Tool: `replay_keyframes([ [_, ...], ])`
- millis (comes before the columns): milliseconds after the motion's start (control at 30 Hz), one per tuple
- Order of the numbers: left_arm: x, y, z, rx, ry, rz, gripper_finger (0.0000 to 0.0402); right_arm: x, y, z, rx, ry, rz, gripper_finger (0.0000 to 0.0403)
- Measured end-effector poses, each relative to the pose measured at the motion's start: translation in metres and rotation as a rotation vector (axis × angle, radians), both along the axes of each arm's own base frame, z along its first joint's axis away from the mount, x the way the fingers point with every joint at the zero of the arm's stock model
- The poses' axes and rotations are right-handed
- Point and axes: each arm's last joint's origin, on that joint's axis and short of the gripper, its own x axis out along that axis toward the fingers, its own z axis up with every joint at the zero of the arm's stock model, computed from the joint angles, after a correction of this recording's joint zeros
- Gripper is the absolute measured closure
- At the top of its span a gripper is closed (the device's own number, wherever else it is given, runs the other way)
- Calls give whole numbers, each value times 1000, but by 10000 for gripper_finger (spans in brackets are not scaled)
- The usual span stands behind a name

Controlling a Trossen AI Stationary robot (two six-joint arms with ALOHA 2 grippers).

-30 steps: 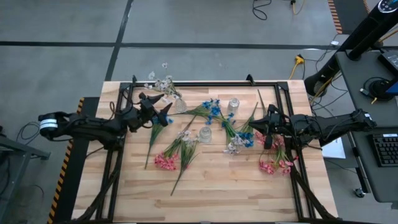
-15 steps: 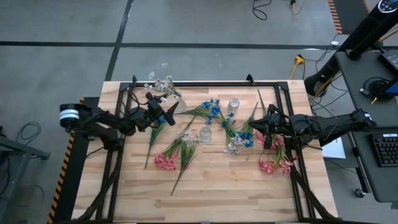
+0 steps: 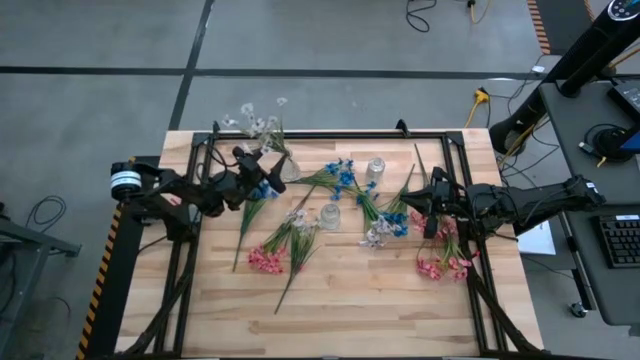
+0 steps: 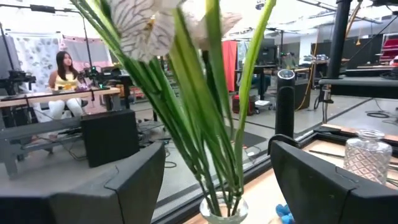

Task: Sort flowers into vase by color
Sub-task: Put the left white flowers into the left transparent vase

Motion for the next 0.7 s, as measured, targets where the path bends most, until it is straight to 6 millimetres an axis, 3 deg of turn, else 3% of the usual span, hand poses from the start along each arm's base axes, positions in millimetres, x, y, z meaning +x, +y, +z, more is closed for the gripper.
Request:
replay_keyframes([
  [300,1,5,2,9,-9,-32,144,0,0,0,0,0,0,374],
  [700,8,13,8,0,-1,22,273,0,0,0,0,0,0,374],
])
